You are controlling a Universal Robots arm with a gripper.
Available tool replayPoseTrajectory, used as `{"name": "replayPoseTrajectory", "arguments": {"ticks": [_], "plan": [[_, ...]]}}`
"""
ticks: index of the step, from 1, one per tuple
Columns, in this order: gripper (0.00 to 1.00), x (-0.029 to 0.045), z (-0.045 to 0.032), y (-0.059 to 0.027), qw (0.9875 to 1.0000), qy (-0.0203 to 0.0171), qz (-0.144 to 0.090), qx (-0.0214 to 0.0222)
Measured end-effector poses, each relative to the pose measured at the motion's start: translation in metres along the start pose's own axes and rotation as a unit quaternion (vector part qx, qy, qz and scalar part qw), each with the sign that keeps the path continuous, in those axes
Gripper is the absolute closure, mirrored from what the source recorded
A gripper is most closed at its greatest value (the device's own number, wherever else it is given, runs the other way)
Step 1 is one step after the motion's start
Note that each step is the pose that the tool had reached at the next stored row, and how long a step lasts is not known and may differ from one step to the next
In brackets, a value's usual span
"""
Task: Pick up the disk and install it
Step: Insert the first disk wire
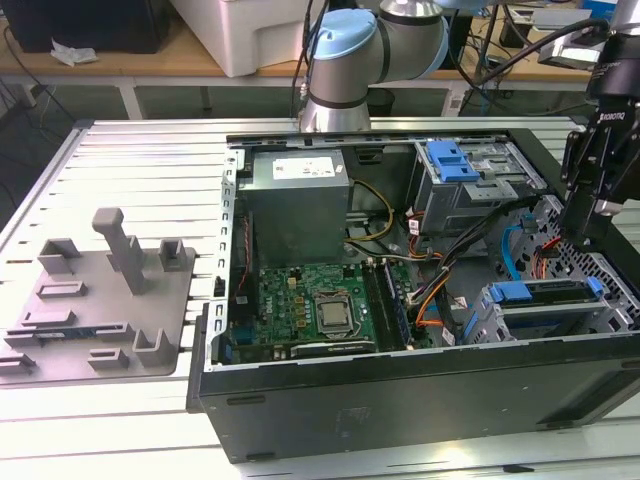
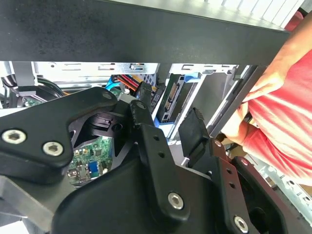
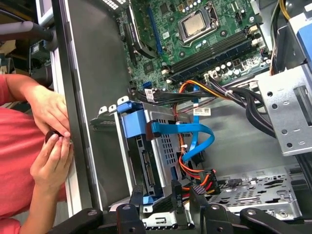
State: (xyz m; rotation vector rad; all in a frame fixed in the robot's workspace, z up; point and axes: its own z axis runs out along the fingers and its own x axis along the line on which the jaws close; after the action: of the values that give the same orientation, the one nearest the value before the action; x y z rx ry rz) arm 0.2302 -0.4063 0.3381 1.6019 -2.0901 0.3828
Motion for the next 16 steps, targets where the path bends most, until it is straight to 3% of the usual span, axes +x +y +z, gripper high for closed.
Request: {"name": "replayPoseTrajectory", "arguments": {"ticks": [9,11,16], "plan": [[0.5,0.0008,0.0012,0.0044,1.0,-0.0007,0.001,0.0021],[0.58,0.0008,0.0012,0.0045,1.0,-0.0007,0.001,0.0021],[0.6,0.0008,0.0012,0.0045,1.0,-0.0007,0.001,0.0021]]}}
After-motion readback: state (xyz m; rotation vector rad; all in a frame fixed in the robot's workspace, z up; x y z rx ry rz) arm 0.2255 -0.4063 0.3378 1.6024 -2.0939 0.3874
